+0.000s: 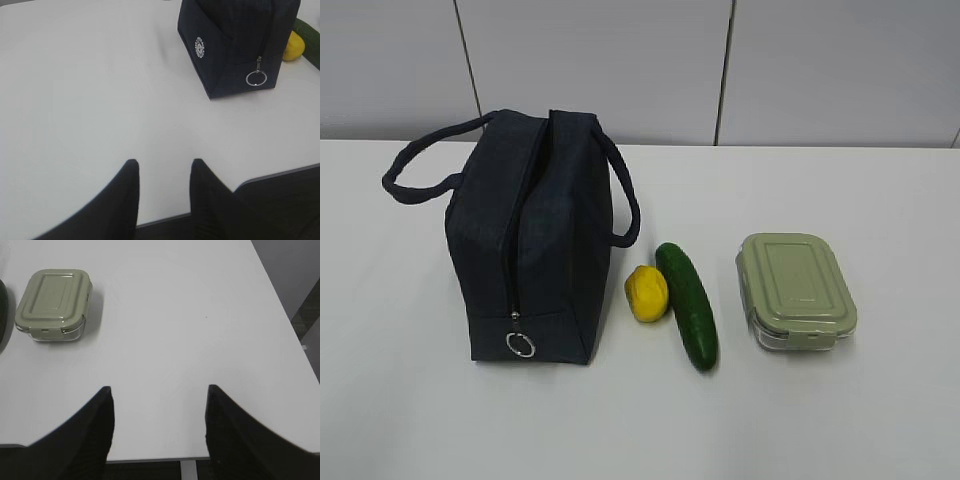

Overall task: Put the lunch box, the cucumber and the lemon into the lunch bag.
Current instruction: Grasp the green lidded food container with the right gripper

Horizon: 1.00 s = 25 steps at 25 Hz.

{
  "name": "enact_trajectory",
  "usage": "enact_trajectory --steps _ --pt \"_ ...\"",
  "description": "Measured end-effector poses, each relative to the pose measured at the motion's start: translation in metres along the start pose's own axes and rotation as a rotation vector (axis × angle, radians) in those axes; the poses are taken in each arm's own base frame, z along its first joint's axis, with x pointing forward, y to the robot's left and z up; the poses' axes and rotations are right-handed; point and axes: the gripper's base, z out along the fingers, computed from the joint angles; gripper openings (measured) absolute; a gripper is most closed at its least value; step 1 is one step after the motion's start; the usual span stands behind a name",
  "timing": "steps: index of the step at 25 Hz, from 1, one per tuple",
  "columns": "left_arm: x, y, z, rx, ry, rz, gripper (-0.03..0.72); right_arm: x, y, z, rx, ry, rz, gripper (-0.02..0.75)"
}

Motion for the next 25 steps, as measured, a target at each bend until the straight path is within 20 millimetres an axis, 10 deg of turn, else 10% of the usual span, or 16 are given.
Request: enact_trajectory --steps 14,25 --pt "0.0 0.0 0.0 0.0 0.0 0.0 0.237 -0.038 0.004 0.026 -0.034 0.209 -0.002 0.435" --pt "0.0 0.0 0.0 0.0 0.0 0.0 0.237 -0.09 0.009 0.083 -0.056 0.363 -0.006 0.435"
